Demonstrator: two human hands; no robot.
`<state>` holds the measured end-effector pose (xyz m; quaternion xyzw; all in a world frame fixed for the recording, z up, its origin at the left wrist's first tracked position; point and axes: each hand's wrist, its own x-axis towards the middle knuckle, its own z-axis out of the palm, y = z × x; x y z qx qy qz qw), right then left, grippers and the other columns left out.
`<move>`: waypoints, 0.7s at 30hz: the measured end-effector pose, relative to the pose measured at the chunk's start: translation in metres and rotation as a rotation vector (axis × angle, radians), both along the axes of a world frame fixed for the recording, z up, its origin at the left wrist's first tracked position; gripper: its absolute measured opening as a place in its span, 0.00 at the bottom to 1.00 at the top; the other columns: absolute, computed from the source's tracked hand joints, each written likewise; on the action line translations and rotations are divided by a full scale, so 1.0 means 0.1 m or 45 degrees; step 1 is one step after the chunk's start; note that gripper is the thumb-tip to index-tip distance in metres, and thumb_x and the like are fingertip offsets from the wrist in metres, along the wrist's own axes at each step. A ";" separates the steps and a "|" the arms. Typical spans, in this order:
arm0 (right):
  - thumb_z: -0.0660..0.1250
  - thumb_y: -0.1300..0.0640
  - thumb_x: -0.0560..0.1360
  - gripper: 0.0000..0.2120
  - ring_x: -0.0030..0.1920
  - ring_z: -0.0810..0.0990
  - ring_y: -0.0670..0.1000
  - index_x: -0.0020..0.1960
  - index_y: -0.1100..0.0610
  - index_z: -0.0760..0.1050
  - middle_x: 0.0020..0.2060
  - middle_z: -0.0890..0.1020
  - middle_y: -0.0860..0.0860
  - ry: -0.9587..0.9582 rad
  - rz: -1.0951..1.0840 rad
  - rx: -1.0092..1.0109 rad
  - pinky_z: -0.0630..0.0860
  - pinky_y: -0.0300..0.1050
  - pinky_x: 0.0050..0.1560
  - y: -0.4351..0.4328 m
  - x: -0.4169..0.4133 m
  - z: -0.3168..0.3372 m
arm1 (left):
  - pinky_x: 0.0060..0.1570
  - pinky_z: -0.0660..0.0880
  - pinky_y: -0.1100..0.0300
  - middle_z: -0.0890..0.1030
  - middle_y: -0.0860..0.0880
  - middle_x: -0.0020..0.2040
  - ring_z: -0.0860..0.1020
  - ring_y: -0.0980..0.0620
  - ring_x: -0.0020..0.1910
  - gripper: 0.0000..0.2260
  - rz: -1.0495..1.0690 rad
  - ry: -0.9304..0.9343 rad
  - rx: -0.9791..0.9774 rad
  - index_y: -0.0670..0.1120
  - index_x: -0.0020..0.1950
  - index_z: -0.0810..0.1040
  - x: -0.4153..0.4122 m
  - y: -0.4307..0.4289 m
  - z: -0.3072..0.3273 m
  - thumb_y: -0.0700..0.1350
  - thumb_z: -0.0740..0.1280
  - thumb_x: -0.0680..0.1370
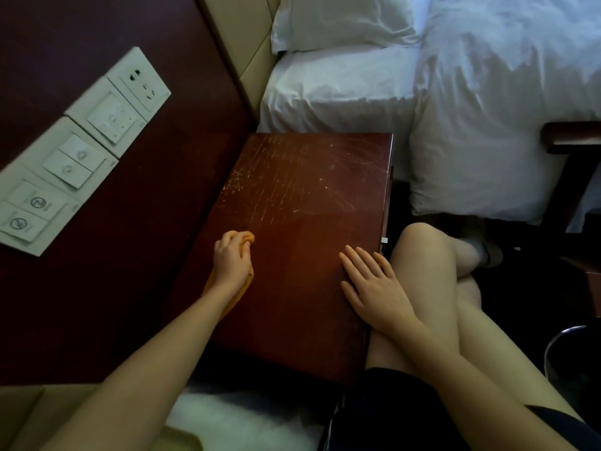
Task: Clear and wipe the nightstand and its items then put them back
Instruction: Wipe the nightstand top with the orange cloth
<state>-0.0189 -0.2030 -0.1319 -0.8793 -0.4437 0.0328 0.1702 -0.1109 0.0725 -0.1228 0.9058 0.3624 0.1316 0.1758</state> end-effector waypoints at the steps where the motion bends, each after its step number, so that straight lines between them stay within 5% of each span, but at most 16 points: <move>1: 0.52 0.48 0.78 0.25 0.72 0.63 0.54 0.72 0.57 0.63 0.71 0.66 0.52 0.008 0.007 0.005 0.52 0.52 0.70 0.02 0.01 0.00 | 0.56 0.65 0.59 0.71 0.47 0.63 0.67 0.47 0.61 0.11 0.103 -0.014 -0.010 0.47 0.60 0.76 0.00 0.06 0.01 0.43 0.58 0.80; 7: 0.49 0.46 0.79 0.26 0.74 0.55 0.51 0.74 0.55 0.57 0.74 0.60 0.50 0.033 0.065 -0.009 0.44 0.48 0.72 0.08 0.02 0.01 | 0.59 0.66 0.55 0.70 0.46 0.65 0.67 0.46 0.62 0.12 0.412 -0.028 -0.030 0.46 0.60 0.75 0.37 0.08 0.06 0.42 0.57 0.80; 12: 0.48 0.46 0.79 0.26 0.74 0.54 0.52 0.74 0.55 0.57 0.73 0.60 0.51 0.042 0.105 -0.023 0.43 0.48 0.71 0.11 0.04 0.03 | 0.53 0.64 0.61 0.72 0.48 0.62 0.69 0.48 0.59 0.12 0.009 -0.004 0.028 0.47 0.61 0.76 0.41 -0.17 0.01 0.42 0.59 0.80; 17: 0.47 0.46 0.79 0.26 0.72 0.62 0.54 0.72 0.57 0.64 0.71 0.67 0.52 0.011 0.050 -0.013 0.52 0.52 0.71 0.11 0.02 0.06 | 0.53 0.64 0.62 0.74 0.46 0.59 0.70 0.47 0.57 0.13 -0.320 0.011 0.051 0.45 0.62 0.76 -0.02 -0.19 -0.04 0.41 0.62 0.78; 21: 0.49 0.46 0.78 0.26 0.70 0.66 0.55 0.71 0.58 0.66 0.69 0.70 0.54 -0.028 0.050 0.012 0.52 0.51 0.70 0.11 0.01 0.06 | 0.55 0.64 0.60 0.72 0.46 0.62 0.68 0.47 0.60 0.12 0.016 0.012 0.027 0.45 0.61 0.76 -0.16 0.12 0.01 0.42 0.60 0.79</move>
